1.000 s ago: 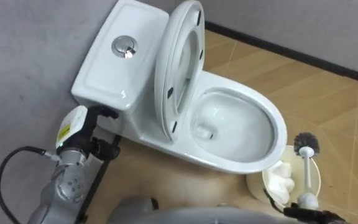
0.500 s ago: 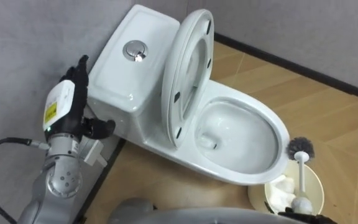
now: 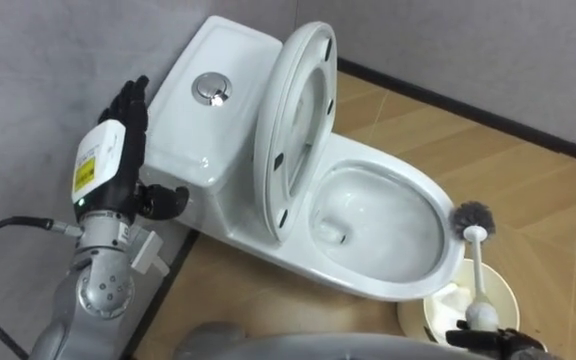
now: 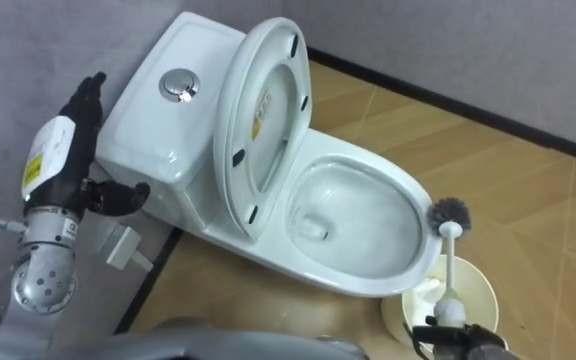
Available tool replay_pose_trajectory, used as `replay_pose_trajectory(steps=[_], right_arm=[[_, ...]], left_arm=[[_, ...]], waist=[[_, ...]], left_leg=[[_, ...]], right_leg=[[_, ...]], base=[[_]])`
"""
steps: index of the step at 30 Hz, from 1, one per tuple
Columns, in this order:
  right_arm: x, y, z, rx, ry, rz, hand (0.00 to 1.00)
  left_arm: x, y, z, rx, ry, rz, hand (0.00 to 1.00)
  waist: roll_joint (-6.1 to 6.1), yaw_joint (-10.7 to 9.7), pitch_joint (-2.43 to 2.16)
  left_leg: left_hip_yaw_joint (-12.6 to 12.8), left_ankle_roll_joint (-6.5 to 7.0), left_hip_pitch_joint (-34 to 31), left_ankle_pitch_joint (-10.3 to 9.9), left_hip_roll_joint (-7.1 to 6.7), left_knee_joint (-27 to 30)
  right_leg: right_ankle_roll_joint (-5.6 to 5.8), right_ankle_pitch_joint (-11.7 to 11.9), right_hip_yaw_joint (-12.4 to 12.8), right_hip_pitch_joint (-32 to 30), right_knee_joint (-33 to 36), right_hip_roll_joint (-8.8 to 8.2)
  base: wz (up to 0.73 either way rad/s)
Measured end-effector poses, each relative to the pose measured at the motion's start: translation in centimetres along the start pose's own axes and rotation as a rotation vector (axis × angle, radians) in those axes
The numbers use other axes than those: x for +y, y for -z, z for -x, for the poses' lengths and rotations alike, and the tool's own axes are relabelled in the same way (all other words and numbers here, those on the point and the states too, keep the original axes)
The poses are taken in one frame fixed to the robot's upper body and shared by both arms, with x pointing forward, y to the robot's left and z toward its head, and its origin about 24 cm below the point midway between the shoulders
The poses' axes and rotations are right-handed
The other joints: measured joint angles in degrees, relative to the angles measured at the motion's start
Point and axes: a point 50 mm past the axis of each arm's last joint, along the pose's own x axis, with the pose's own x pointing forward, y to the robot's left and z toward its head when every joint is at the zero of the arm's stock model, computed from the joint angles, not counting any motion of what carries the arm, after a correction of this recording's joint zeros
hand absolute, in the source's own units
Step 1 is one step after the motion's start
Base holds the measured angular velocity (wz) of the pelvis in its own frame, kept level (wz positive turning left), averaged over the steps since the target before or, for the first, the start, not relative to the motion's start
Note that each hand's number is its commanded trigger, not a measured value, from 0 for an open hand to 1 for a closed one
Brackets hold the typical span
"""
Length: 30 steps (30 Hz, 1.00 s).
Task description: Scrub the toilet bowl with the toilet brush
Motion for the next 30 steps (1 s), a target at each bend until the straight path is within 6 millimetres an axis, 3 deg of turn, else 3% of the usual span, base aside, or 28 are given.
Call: replay_pose_trajectory(steps=[9,13,15,21,27,30], right_arm=[[0.8,-2.4,0.1,-0.097,-0.011,0.279,1.00],[1.3,-3.7,0.2,-0.148,-0.012,0.500,1.00],[1.4,-5.3,0.3,-0.191,0.008,0.617,1.00],[1.9,-8.5,0.8,-0.310,0.103,0.852,1.00],[2.3,-9.0,1.0,-0.381,0.175,1.018,1.00],[2.5,-8.9,1.0,-0.387,0.189,1.135,1.00]], left_arm=[[-3.6,-0.2,0.9,0.006,0.223,-0.013,0.00],[-4.2,0.1,1.2,0.016,0.271,-0.031,0.00],[-4.5,0.1,1.1,0.010,0.289,-0.043,0.00],[-5.0,-0.1,-0.4,-0.056,0.315,-0.074,0.00],[-4.9,-0.9,-1.5,-0.116,0.303,-0.124,0.00],[-4.9,-1.2,-2.0,-0.151,0.277,-0.123,0.00]], waist=[[0.59,0.0,-0.16],[1.08,0.4,-0.32],[1.45,0.4,-0.49],[1.86,1.9,-0.32],[2.39,3.4,-0.24],[3.53,3.7,0.19]], left_leg=[[0.6,0.01,0.0,0.0,0.08,-0.4],[1.6,0.10,-0.7,0.2,0.18,-0.8],[1.7,0.28,-1.9,0.7,0.00,-0.9],[1.6,0.50,-3.8,1.6,-0.21,-1.0],[1.7,0.47,-7.2,2.3,-0.05,-0.8],[1.6,0.56,-10.0,2.7,0.00,0.5]], right_leg=[[0.00,0.0,0.3,-0.4,0.1,-0.09],[0.00,0.0,1.6,-1.5,0.3,-0.12],[0.00,0.0,1.6,-3.1,1.2,-0.44],[-0.14,0.1,1.3,-4.8,1.2,-0.67],[-0.47,0.4,1.3,-8.2,2.2,-0.68],[-0.63,0.8,0.9,-10.9,3.3,-0.85]], base=[[-0.03],[-0.14],[0.00],[0.06],[0.02],[0.03]])
